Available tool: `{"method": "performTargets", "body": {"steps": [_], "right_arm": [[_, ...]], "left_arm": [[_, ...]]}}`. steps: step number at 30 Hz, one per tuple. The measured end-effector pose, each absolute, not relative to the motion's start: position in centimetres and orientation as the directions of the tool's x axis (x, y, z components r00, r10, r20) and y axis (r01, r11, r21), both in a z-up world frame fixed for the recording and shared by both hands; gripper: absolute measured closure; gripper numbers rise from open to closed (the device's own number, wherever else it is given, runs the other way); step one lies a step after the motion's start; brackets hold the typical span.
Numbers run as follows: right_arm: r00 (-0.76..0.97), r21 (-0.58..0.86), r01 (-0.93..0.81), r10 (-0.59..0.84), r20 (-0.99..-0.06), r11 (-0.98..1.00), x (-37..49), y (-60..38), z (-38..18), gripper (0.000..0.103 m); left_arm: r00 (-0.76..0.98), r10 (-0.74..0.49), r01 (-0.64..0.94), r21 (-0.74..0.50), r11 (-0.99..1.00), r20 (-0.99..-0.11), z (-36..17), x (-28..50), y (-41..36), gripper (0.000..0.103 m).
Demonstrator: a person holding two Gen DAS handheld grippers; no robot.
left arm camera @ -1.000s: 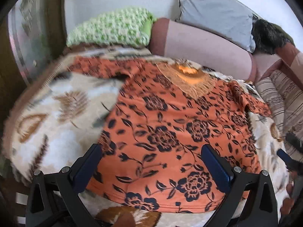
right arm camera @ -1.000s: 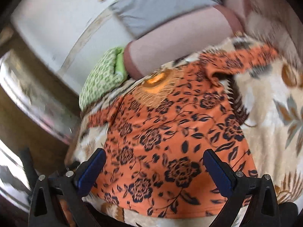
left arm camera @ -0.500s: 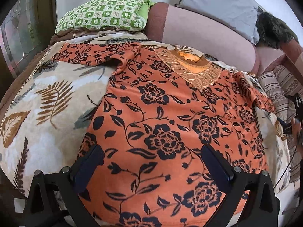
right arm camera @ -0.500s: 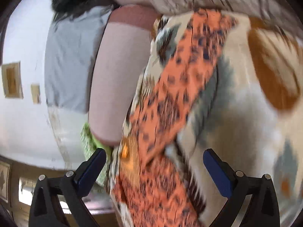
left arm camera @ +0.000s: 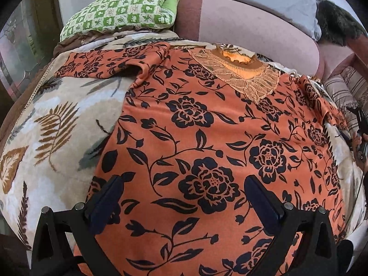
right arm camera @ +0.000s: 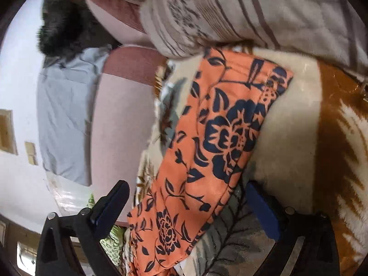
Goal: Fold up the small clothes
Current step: 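Grasp the blouse sleeve with the right tool and lift it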
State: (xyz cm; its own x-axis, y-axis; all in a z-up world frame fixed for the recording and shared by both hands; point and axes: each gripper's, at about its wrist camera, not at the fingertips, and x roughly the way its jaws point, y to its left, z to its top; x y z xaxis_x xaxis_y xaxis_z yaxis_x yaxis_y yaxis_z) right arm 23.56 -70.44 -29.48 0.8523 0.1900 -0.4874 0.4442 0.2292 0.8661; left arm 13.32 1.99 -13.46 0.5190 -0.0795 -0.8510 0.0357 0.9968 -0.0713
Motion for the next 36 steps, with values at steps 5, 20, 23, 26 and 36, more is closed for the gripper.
{"method": "performTargets", "body": {"steps": [5, 20, 23, 26, 36], "right_arm": [[0.803, 0.838, 0.481, 0.254, -0.539, 0.259, 25.0, -70.9, -28.9, 0.000], [0.766, 0.769, 0.584, 0.140, -0.628, 0.260, 26.1, -71.3, -28.3, 0.091], [0.770, 0.715, 0.550, 0.070, -0.634, 0.431, 27.1, -69.2, -23.2, 0.092], [0.808, 0.634, 0.435, 0.033, -0.588, 0.639, 29.5, -63.7, -16.1, 0.092], [0.764, 0.424, -0.041, 0.301, -0.570, 0.905, 36.1, -31.1, -10.8, 0.089]], "left_arm": [[0.502, -0.093, 0.047, -0.081, 0.996, -0.860, -14.3, 13.7, 1.4, 0.000], [0.517, -0.064, 0.042, -0.049, 0.998, -0.854, -14.4, 12.8, 3.0, 0.000], [0.529, -0.068, 0.018, -0.068, 0.997, -0.846, -14.2, 12.5, 4.3, 0.000], [0.537, -0.075, -0.012, -0.096, 0.995, -0.840, -14.1, 12.3, 5.8, 0.000], [0.571, -0.080, -0.119, -0.179, 0.977, -0.817, -13.9, 10.0, 11.8, 0.000]]}}
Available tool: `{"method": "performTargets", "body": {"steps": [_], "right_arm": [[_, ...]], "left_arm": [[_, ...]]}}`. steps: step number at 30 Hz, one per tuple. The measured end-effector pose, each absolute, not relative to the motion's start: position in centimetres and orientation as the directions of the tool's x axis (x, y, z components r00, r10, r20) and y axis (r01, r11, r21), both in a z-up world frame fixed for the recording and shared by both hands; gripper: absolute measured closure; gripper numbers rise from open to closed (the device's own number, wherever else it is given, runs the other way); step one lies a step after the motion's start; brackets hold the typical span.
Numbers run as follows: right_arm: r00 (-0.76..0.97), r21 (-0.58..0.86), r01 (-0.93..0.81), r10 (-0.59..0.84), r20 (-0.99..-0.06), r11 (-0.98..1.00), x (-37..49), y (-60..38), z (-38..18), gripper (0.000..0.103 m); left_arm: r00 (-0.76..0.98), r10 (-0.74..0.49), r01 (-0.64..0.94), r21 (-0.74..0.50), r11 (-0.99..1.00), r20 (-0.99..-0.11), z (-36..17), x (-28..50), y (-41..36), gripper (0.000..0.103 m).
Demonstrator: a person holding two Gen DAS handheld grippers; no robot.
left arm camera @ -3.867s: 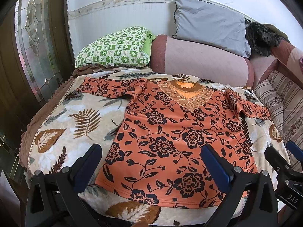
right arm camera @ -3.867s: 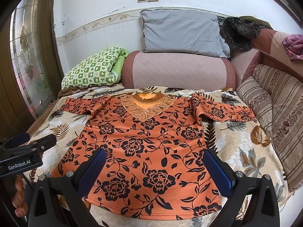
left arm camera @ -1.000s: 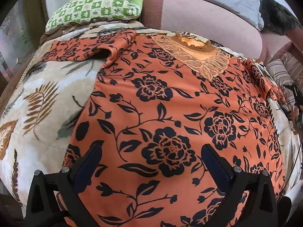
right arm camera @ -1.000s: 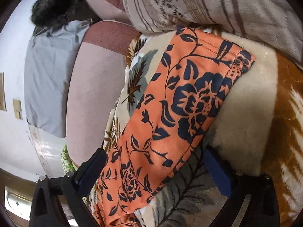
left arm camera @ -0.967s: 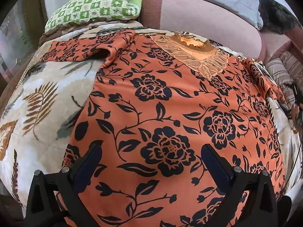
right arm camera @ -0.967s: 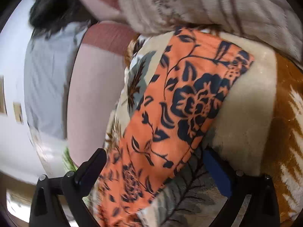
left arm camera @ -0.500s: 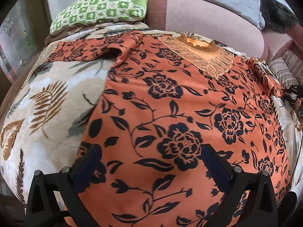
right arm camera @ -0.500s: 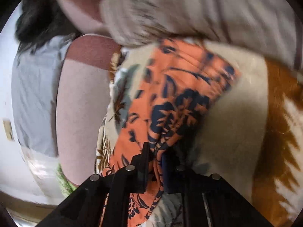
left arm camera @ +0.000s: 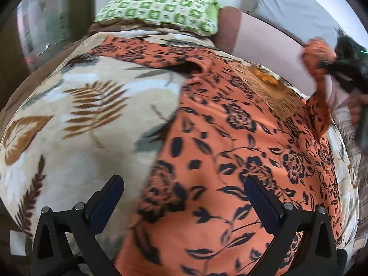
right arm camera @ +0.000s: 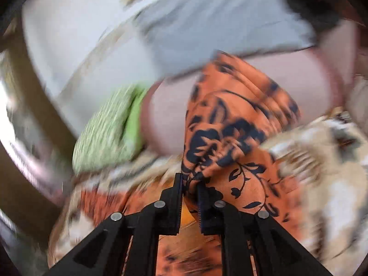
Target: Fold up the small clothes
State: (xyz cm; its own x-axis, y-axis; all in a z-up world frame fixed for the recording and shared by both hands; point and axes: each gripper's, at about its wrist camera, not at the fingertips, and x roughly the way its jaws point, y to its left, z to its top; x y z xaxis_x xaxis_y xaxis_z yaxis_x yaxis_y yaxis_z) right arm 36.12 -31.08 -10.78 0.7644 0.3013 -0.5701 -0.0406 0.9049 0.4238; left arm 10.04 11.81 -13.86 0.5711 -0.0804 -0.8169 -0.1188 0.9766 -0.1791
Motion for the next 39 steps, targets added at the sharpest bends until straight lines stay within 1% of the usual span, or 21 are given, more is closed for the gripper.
{"method": "performTargets", "body": {"steps": [2, 3, 4, 5, 6, 7, 9, 14, 18, 20, 22, 25, 28, 29, 31, 32, 33, 34, 36, 38, 39], "right_arm": [[0.653, 0.340, -0.091, 0.314, -0.689, 0.936, 38.4, -24.2, -15.6, 0.076], [0.560, 0.308, -0.127, 0.325, -0.762, 0.943, 39.4, -21.1, -18.9, 0.062], [0.497, 0.297, -0.136, 0.325, -0.805, 0.945, 39.8, -19.4, -21.0, 0.045], [0.451, 0.275, -0.138, 0.308, -0.838, 0.951, 39.4, -17.8, -23.1, 0.040], [0.513, 0.224, -0.151, 0.270, -0.815, 0.963, 38.5, -17.0, -23.0, 0.033], [0.542, 0.230, -0.167, 0.284, -0.791, 0.959, 37.5, -16.5, -22.3, 0.024], [0.514, 0.322, -0.167, 0.361, -0.778, 0.932, 36.7, -16.6, -21.9, 0.015], [0.549, 0.411, -0.150, 0.421, -0.722, 0.899, 36.0, -19.7, -19.6, 0.014], [0.531, 0.617, -0.074, 0.555, -0.641, 0.783, 37.4, -21.5, -20.5, 0.014], [0.447, 0.734, -0.018, 0.662, -0.602, 0.679, 39.2, -21.1, -23.1, 0.009], [0.464, 0.777, 0.032, 0.680, -0.568, 0.628, 39.1, -21.6, -23.9, 0.009], [0.479, 0.812, -0.031, 0.722, -0.499, 0.583, 38.0, -22.8, -21.4, 0.009], [0.576, 0.806, -0.030, 0.669, -0.470, 0.591, 36.4, -27.9, -19.5, 0.009], [0.607, 0.795, 0.030, 0.621, -0.495, 0.605, 36.1, -30.8, -20.0, 0.009], [0.621, 0.717, 0.248, 0.461, -0.634, 0.652, 35.7, -36.3, -22.7, 0.009], [0.611, 0.705, 0.383, 0.409, -0.678, 0.597, 34.8, -40.2, -25.2, 0.010], [0.666, 0.815, 0.363, 0.486, -0.566, 0.452, 33.7, -42.5, -26.5, 0.013], [0.687, 0.849, 0.362, 0.506, -0.522, 0.385, 33.0, -43.5, -26.7, 0.013], [0.718, 0.815, 0.326, 0.436, -0.543, 0.479, 31.0, -44.9, -24.0, 0.011], [0.716, 0.832, 0.229, 0.492, -0.496, 0.505, 30.1, -45.0, -23.2, 0.010], [0.679, 0.800, 0.238, 0.494, -0.543, 0.551, 29.8, -45.1, -23.9, 0.010]], "left_arm": [[0.573, -0.078, -0.144, -0.194, 0.970, -0.816, -13.9, 9.6, 13.1, 0.000], [0.571, -0.080, -0.157, -0.204, 0.966, -0.817, -13.9, 9.5, 13.7, 0.000], [0.571, -0.084, -0.165, -0.215, 0.963, -0.816, -13.8, 9.3, 14.3, 0.000], [0.575, -0.086, -0.170, -0.221, 0.960, -0.814, -13.6, 9.1, 14.9, 0.000], [0.580, -0.081, -0.172, -0.219, 0.960, -0.810, -13.5, 8.9, 15.2, 0.000], [0.591, -0.071, -0.172, -0.212, 0.962, -0.804, -13.2, 8.6, 15.6, 0.000], [0.599, -0.064, -0.176, -0.209, 0.962, -0.798, -13.3, 8.6, 16.0, 0.000], [0.584, -0.104, -0.163, -0.242, 0.957, -0.805, -13.5, 9.2, 15.4, 0.000], [0.587, -0.096, -0.132, -0.212, 0.968, -0.804, -13.1, 9.0, 14.2, 0.000], [0.577, -0.100, -0.123, -0.207, 0.971, -0.811, -13.2, 9.2, 13.8, 0.000], [0.571, -0.096, -0.119, -0.198, 0.973, -0.815, -12.9, 9.2, 13.7, 0.000], [0.586, -0.079, -0.116, -0.180, 0.977, -0.807, -12.5, 9.2, 13.8, 0.000], [0.580, -0.077, -0.122, -0.180, 0.976, -0.811, -12.4, 9.5, 14.2, 0.000], [0.579, -0.083, -0.125, -0.189, 0.974, -0.811, -12.4, 9.6, 14.4, 0.000], [0.573, -0.090, -0.131, -0.200, 0.971, -0.814, -12.4, 10.3, 14.9, 0.000], [0.576, -0.091, -0.138, -0.207, 0.969, -0.812, -12.3, 10.5, 15.2, 0.000], [0.578, -0.095, -0.147, -0.217, 0.965, -0.810, -12.1, 10.8, 15.6, 0.000], [0.584, -0.098, -0.161, -0.233, 0.959, -0.806, -11.9, 11.2, 16.3, 0.000], [0.593, -0.097, -0.182, -0.250, 0.951, -0.799, -11.7, 11.7, 17.3, 0.000], [0.592, -0.098, -0.205, -0.267, 0.942, -0.800, -11.7, 12.4, 18.4, 0.000], [0.594, -0.103, -0.209, -0.277, 0.938, -0.798, -11.7, 12.7, 18.8, 0.000]]}}
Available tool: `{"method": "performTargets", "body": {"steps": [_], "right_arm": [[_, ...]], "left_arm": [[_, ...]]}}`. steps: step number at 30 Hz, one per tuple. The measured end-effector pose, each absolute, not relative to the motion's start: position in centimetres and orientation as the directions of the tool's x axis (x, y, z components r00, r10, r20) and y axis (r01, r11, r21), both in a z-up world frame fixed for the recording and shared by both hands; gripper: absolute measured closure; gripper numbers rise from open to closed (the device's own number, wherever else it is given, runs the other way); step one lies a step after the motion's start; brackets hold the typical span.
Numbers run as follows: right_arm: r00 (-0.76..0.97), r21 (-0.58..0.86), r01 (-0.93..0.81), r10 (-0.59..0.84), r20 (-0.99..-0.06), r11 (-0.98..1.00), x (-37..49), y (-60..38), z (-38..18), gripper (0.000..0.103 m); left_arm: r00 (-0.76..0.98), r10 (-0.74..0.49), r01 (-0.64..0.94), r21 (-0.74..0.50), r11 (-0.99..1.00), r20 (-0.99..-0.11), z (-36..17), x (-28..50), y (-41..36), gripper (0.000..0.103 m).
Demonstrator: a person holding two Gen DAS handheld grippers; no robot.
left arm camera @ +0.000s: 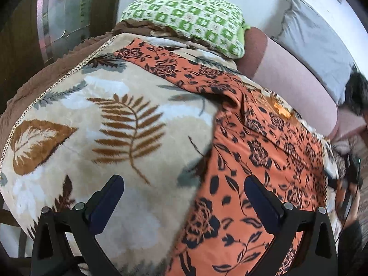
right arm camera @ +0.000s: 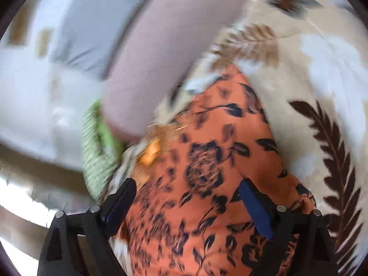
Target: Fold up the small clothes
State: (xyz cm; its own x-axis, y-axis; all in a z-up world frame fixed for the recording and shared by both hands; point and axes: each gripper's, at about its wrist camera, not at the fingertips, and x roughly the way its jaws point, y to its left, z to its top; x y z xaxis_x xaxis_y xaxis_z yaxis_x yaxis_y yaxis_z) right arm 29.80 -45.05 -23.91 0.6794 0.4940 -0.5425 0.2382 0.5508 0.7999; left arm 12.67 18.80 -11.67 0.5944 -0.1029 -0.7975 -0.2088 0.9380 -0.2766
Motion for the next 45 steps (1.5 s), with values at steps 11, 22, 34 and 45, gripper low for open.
{"method": "performTargets", "body": {"steps": [11, 22, 34, 45], "right_arm": [[0.623, 0.534, 0.224, 0.302, -0.722, 0.815, 27.3, -40.8, -21.7, 0.012], [0.639, 0.378, 0.163, 0.194, -0.744, 0.911, 24.2, -38.4, -25.5, 0.007], [0.658, 0.395, 0.153, 0.205, -0.725, 0.906, 24.4, -38.5, -25.8, 0.001], [0.662, 0.396, 0.151, 0.205, -0.721, 0.906, 24.3, -38.4, -25.8, 0.001]], "left_arm": [[0.637, -0.272, -0.233, -0.517, 0.824, -0.721, -12.1, 22.5, 25.0, 0.000], [0.670, -0.262, -0.451, -0.661, 0.599, -0.694, -16.9, 36.9, 38.4, 0.033], [0.666, -0.272, -0.491, -0.683, 0.541, -0.695, -19.6, 39.4, 40.2, 0.037], [0.581, -0.072, -0.566, -0.467, 0.679, -0.810, -17.7, 41.7, 38.7, 0.099]]}}
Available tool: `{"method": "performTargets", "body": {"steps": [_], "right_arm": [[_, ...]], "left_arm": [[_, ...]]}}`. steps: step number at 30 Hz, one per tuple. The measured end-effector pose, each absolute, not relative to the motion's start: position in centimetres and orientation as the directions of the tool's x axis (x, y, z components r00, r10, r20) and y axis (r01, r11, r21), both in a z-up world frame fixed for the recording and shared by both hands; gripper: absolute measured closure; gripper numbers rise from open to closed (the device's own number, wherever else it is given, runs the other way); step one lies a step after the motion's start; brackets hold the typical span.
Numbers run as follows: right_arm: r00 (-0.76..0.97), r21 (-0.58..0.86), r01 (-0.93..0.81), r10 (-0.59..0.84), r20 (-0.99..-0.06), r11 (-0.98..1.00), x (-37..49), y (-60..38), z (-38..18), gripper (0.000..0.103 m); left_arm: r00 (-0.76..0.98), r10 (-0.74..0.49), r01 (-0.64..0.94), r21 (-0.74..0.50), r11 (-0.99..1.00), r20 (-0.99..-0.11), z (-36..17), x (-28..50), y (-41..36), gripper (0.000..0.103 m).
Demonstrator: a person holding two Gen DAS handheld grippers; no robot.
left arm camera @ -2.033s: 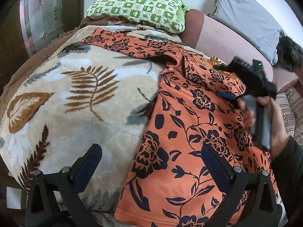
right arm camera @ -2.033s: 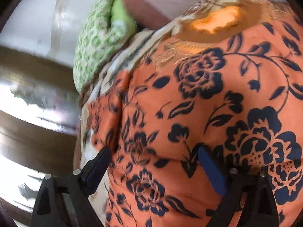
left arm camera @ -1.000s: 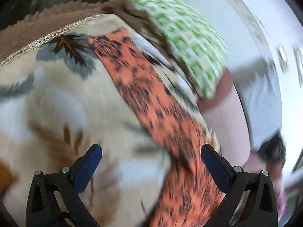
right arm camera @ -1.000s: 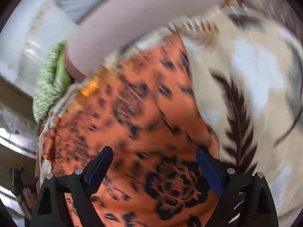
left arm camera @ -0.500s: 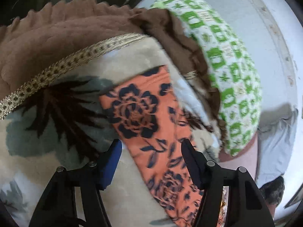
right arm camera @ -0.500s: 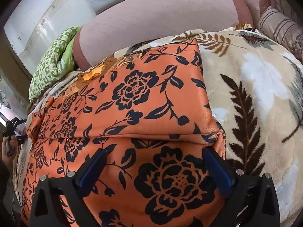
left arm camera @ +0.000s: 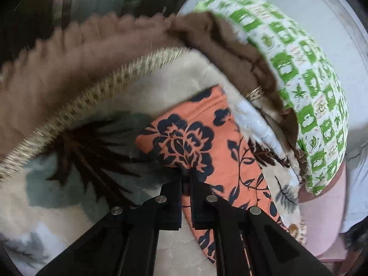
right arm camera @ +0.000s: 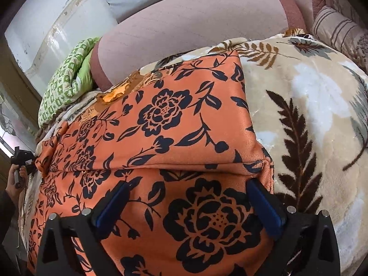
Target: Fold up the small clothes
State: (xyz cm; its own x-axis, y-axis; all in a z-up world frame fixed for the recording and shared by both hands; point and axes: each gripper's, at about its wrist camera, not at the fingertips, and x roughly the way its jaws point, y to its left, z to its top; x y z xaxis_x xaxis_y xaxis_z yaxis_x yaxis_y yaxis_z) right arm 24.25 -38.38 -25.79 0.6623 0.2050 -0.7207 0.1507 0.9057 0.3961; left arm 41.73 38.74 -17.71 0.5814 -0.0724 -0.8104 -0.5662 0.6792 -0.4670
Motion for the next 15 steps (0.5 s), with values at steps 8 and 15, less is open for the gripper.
{"method": "performTargets", "body": {"steps": [8, 15], "right_arm": [[0.692, 0.466, 0.145, 0.247, -0.678, 0.873, 23.8, -39.3, -26.0, 0.001], [0.726, 0.555, 0.129, 0.303, -0.617, 0.822, 23.2, -40.6, -26.2, 0.001]], "left_arm": [[0.804, -0.050, -0.189, -0.335, 0.923, -0.592, -1.7, 38.7, 24.0, 0.099], [0.806, -0.322, 0.185, -0.306, 0.934, -0.497, 3.7, 34.3, 4.3, 0.098]]}}
